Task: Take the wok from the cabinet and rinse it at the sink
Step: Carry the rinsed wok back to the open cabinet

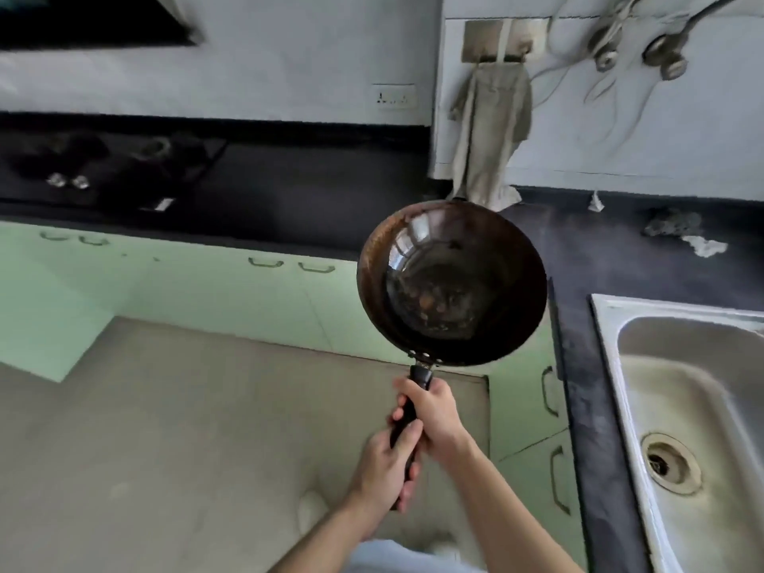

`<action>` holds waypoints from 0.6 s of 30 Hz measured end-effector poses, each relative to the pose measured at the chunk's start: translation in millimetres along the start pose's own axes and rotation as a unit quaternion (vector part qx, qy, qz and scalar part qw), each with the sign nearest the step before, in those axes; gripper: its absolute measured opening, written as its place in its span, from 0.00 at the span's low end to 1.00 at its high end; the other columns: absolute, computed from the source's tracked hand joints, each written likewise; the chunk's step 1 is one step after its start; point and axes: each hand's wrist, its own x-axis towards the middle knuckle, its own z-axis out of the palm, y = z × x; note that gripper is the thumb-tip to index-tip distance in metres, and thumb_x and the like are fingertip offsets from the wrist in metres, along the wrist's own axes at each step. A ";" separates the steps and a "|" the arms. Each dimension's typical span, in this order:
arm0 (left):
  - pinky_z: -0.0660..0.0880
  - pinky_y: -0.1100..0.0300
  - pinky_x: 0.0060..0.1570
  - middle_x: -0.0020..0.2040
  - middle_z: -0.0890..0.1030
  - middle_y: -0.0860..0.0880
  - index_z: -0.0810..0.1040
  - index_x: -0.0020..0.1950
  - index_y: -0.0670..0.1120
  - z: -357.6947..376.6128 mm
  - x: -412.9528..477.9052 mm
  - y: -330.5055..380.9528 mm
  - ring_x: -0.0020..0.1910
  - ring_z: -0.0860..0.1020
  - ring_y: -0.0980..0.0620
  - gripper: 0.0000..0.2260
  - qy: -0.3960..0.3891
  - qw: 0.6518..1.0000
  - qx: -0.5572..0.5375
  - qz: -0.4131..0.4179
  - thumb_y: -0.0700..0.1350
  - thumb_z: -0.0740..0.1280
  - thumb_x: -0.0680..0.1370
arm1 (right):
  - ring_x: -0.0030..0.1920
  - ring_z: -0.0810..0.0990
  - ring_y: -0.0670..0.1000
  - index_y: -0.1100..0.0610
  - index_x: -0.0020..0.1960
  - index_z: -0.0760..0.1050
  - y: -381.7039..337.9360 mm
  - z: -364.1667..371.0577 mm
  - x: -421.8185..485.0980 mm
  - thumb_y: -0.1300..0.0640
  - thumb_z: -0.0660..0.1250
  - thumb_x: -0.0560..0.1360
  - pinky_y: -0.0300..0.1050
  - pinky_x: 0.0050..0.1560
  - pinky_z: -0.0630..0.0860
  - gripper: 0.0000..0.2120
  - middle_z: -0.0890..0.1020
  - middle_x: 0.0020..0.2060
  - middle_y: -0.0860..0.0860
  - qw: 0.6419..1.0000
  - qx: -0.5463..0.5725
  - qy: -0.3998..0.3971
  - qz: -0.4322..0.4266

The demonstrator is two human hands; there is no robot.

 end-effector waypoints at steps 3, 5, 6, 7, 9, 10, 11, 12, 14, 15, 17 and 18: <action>0.62 0.64 0.19 0.26 0.71 0.48 0.72 0.40 0.41 -41.3 -10.3 -12.2 0.18 0.65 0.51 0.16 0.046 0.998 -0.034 -0.008 0.50 0.62 0.82 | 0.23 0.75 0.53 0.60 0.33 0.73 19.0 46.1 3.8 0.66 0.68 0.76 0.56 0.40 0.75 0.13 0.75 0.25 0.56 0.998 -0.050 -0.045 0.018; 0.62 0.64 0.19 0.26 0.71 0.49 0.72 0.41 0.40 -70.6 -16.2 -19.4 0.18 0.65 0.51 0.16 0.070 0.996 -0.057 -0.014 0.50 0.62 0.82 | 0.23 0.75 0.53 0.61 0.34 0.72 32.1 78.5 7.1 0.67 0.67 0.76 0.54 0.37 0.76 0.13 0.75 0.25 0.56 0.995 -0.066 -0.069 0.030; 0.62 0.64 0.19 0.26 0.71 0.49 0.72 0.41 0.40 -85.6 -19.1 -22.5 0.18 0.66 0.51 0.15 0.081 0.994 -0.067 -0.014 0.49 0.62 0.82 | 0.23 0.75 0.53 0.62 0.35 0.72 38.4 95.5 8.5 0.68 0.67 0.76 0.52 0.36 0.76 0.12 0.75 0.25 0.56 0.993 -0.077 -0.080 0.036; 0.62 0.65 0.18 0.26 0.72 0.49 0.72 0.41 0.39 -101.8 -22.1 -25.6 0.18 0.66 0.51 0.15 0.093 0.993 -0.077 -0.013 0.49 0.62 0.82 | 0.23 0.75 0.53 0.62 0.35 0.72 45.1 113.2 10.3 0.68 0.67 0.76 0.52 0.36 0.76 0.12 0.75 0.25 0.56 0.991 -0.092 -0.090 0.040; 0.61 0.65 0.18 0.26 0.72 0.49 0.72 0.41 0.39 -135.8 -28.5 -30.9 0.19 0.66 0.51 0.15 0.112 0.988 -0.101 -0.010 0.49 0.62 0.82 | 0.23 0.76 0.53 0.62 0.33 0.73 58.2 150.0 12.2 0.68 0.67 0.76 0.54 0.39 0.76 0.13 0.75 0.25 0.56 0.985 -0.122 -0.113 0.042; 0.61 0.65 0.18 0.26 0.72 0.49 0.72 0.41 0.39 -153.2 -31.9 -33.0 0.19 0.65 0.51 0.15 0.120 0.986 -0.112 -0.009 0.49 0.62 0.82 | 0.24 0.76 0.53 0.62 0.33 0.73 64.5 168.4 12.4 0.69 0.67 0.76 0.55 0.40 0.76 0.13 0.75 0.25 0.56 0.982 -0.134 -0.126 0.040; 0.60 0.65 0.18 0.27 0.72 0.49 0.72 0.42 0.39 -170.4 -35.5 -35.6 0.19 0.65 0.52 0.15 0.128 0.984 -0.123 -0.008 0.49 0.61 0.83 | 0.24 0.76 0.53 0.62 0.33 0.73 71.1 187.3 12.1 0.69 0.67 0.76 0.55 0.40 0.76 0.13 0.75 0.25 0.56 0.979 -0.147 -0.139 0.039; 0.60 0.65 0.18 0.27 0.72 0.48 0.72 0.42 0.39 -187.6 -39.1 -38.8 0.19 0.65 0.52 0.15 0.136 0.982 -0.133 -0.009 0.49 0.61 0.83 | 0.24 0.76 0.53 0.61 0.33 0.73 77.8 206.5 12.0 0.69 0.67 0.75 0.55 0.41 0.76 0.13 0.75 0.25 0.56 0.974 -0.163 -0.151 0.037; 0.61 0.65 0.18 0.27 0.72 0.48 0.72 0.42 0.40 -223.0 -45.8 -44.7 0.19 0.65 0.52 0.15 0.155 0.976 -0.151 -0.009 0.48 0.61 0.83 | 0.25 0.76 0.53 0.61 0.33 0.74 92.6 245.5 12.9 0.68 0.68 0.75 0.56 0.42 0.77 0.13 0.76 0.25 0.55 0.965 -0.194 -0.171 0.036; 0.61 0.64 0.18 0.28 0.72 0.48 0.72 0.42 0.40 -242.0 -48.9 -46.9 0.19 0.65 0.52 0.15 0.165 0.973 -0.159 -0.008 0.48 0.61 0.83 | 0.25 0.77 0.53 0.61 0.33 0.74 100.4 265.4 14.3 0.68 0.68 0.75 0.56 0.43 0.77 0.13 0.76 0.25 0.55 0.961 -0.204 -0.180 0.037; 0.62 0.64 0.18 0.28 0.72 0.48 0.72 0.43 0.39 -279.0 -53.1 -51.9 0.19 0.65 0.52 0.14 0.182 0.968 -0.172 -0.002 0.48 0.61 0.83 | 0.25 0.77 0.52 0.61 0.34 0.74 113.3 304.7 17.1 0.68 0.68 0.75 0.56 0.43 0.77 0.12 0.76 0.25 0.55 0.955 -0.220 -0.198 0.036; 0.62 0.63 0.18 0.28 0.72 0.48 0.72 0.43 0.40 -300.2 -56.8 -58.9 0.19 0.66 0.52 0.14 0.193 0.964 -0.180 -0.002 0.48 0.60 0.83 | 0.25 0.77 0.52 0.61 0.34 0.74 124.0 327.8 17.3 0.68 0.68 0.75 0.55 0.43 0.78 0.12 0.76 0.26 0.55 0.950 -0.230 -0.210 0.037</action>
